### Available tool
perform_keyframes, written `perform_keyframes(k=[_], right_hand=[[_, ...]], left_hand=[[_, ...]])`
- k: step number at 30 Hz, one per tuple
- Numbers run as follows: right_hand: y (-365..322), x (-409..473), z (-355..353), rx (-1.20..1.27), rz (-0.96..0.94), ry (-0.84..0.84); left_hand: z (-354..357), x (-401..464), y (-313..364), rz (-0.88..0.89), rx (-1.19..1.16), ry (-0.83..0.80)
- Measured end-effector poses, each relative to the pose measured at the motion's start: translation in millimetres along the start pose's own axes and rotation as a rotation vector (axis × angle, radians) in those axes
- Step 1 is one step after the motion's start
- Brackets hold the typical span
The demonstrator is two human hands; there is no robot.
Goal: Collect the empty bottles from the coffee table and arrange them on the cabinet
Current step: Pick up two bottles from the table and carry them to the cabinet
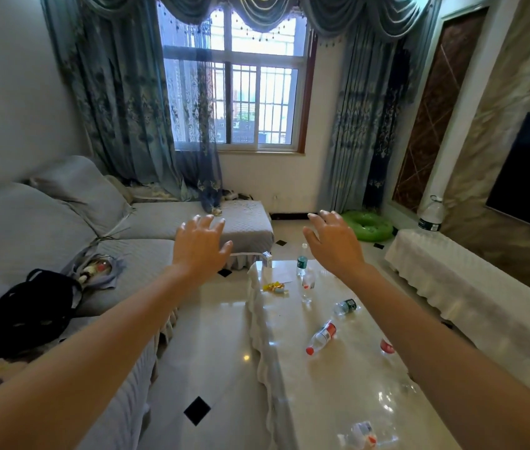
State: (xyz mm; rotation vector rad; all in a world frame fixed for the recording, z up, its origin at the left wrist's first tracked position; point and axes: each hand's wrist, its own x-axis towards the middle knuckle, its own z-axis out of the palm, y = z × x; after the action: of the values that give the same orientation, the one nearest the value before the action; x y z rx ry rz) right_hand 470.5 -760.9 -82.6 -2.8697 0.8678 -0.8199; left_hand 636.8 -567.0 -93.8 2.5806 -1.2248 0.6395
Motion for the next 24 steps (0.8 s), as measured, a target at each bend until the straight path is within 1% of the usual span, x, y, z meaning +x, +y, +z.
perform_keyframes(k=[7,13,18,24], right_hand=[[25,73,57,-0.003,0.005,-0.052],[24,135,116,-0.009,0.031,-0.091],[10,196,164,-0.026,0.062,-0.091],[-2,255,203,-0.034,0.142,-0.077]], left_hand=[[59,71,-13,-0.036,-0.018,-0.022],[114,131,-41,-0.040,-0.034,-0.065],[157,194,-76,0.001,-0.051,-0.072],[196,261,-108,0.079,-0.075,-0.074]])
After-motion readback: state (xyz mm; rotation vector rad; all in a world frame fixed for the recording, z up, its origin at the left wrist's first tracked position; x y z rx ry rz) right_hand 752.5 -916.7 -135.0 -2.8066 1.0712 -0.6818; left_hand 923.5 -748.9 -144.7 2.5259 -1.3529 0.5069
